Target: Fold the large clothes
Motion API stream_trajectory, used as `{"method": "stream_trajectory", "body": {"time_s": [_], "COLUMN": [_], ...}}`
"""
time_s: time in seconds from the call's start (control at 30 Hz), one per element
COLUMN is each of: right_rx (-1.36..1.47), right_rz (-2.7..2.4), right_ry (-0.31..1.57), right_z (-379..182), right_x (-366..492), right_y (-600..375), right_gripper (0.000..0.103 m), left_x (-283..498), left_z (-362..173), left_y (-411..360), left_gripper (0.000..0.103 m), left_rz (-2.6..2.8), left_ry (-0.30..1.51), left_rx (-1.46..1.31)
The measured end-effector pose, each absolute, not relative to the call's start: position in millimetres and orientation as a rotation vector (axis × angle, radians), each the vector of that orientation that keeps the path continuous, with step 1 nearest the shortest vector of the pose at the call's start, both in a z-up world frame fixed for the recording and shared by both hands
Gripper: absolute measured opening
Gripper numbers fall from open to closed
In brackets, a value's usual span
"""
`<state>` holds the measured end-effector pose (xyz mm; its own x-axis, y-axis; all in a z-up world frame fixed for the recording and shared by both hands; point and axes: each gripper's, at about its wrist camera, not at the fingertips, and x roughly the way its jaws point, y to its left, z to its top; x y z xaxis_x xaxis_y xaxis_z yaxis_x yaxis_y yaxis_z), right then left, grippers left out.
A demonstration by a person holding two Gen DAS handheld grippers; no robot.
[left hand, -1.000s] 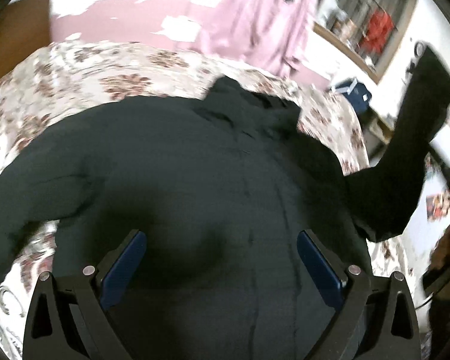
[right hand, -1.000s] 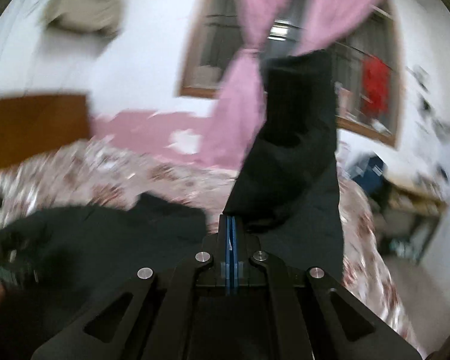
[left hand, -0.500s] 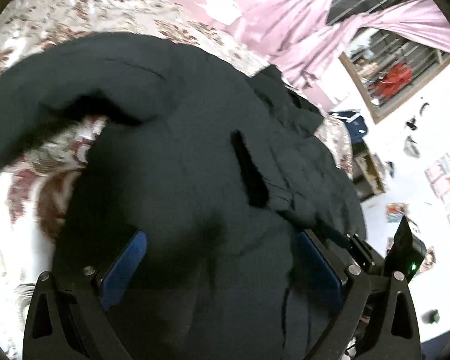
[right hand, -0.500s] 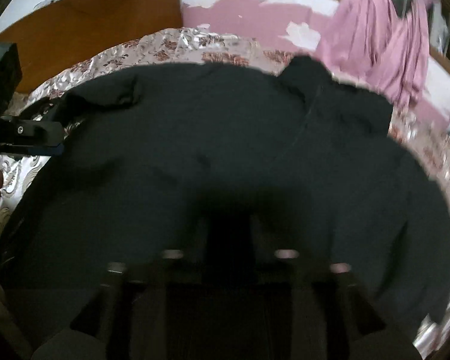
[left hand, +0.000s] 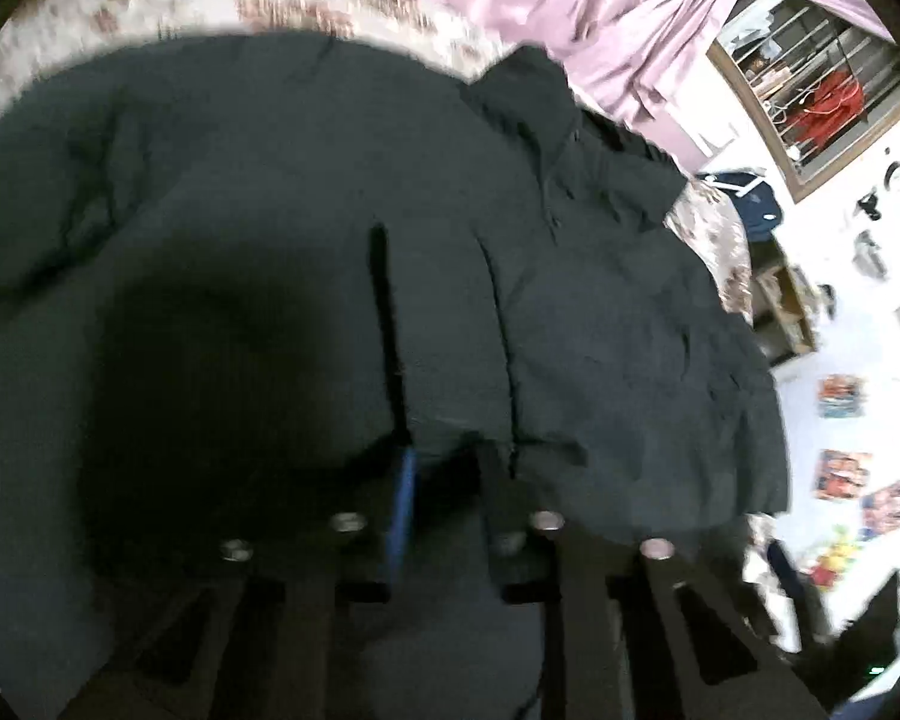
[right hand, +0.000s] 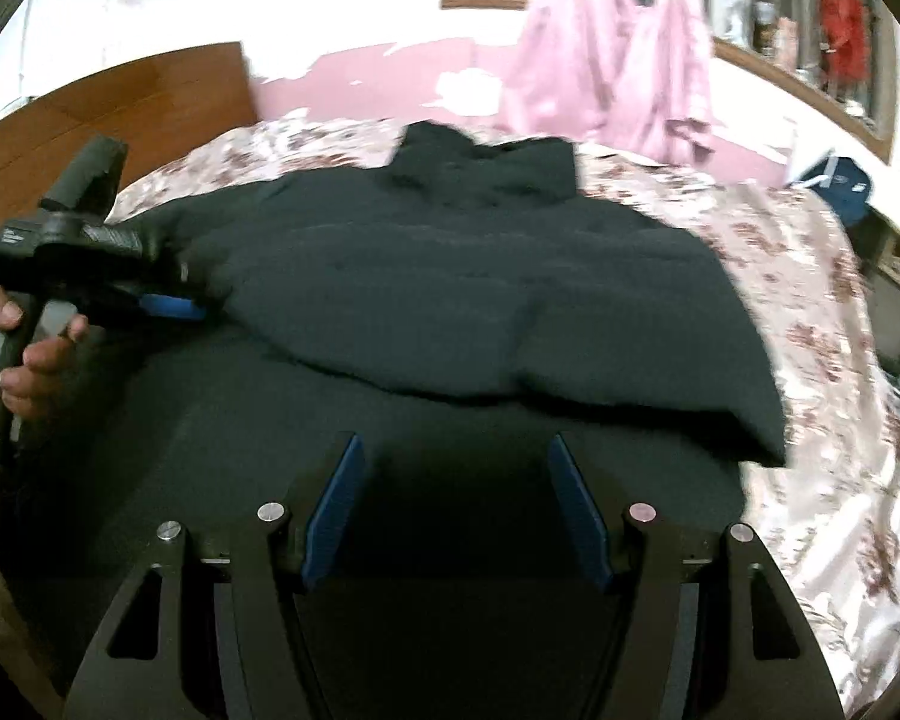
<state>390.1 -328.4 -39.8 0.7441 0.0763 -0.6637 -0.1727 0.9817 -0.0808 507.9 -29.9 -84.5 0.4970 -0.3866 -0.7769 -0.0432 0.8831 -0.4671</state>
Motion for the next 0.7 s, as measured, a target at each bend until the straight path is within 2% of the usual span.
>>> {"method": "stream_trajectory", "body": {"time_s": [0.07, 0.23, 0.33, 0.53, 0.63, 0.7], "right_rx": [-0.137, -0.105, -0.082, -0.084, -0.082, -0.109], "right_rz": [0.104, 0.083, 0.089, 0.116, 0.128, 0.111], "right_ry": [0.690, 0.634, 0.639, 0.677, 0.761, 0.813], "right_z": [-35, -18, -15, -34, -57, -75], "right_x": [395, 415, 433, 477, 512, 528], "right_y": [-337, -335, -317, -268, -247, -236], "right_gripper": [0.059, 0.059, 0.059, 0.059, 0.059, 0.060], "left_x": [507, 487, 482, 490, 491, 487], "left_z": [-67, -14, -8, -54, -80, -82], "left_y": [-33, -20, -4, 7, 13, 14], "left_gripper": [0.007, 0.006, 0.006, 0.003, 0.003, 0.003], "left_rz": [-0.186, -0.004, 0.073, 0.182, 0.172, 0.160], "left_ry": [0.973, 0.745, 0.716, 0.817, 0.892, 0.874], "left_rx": [-0.407, -0.282, -0.249, -0.103, -0.093, -0.070]}}
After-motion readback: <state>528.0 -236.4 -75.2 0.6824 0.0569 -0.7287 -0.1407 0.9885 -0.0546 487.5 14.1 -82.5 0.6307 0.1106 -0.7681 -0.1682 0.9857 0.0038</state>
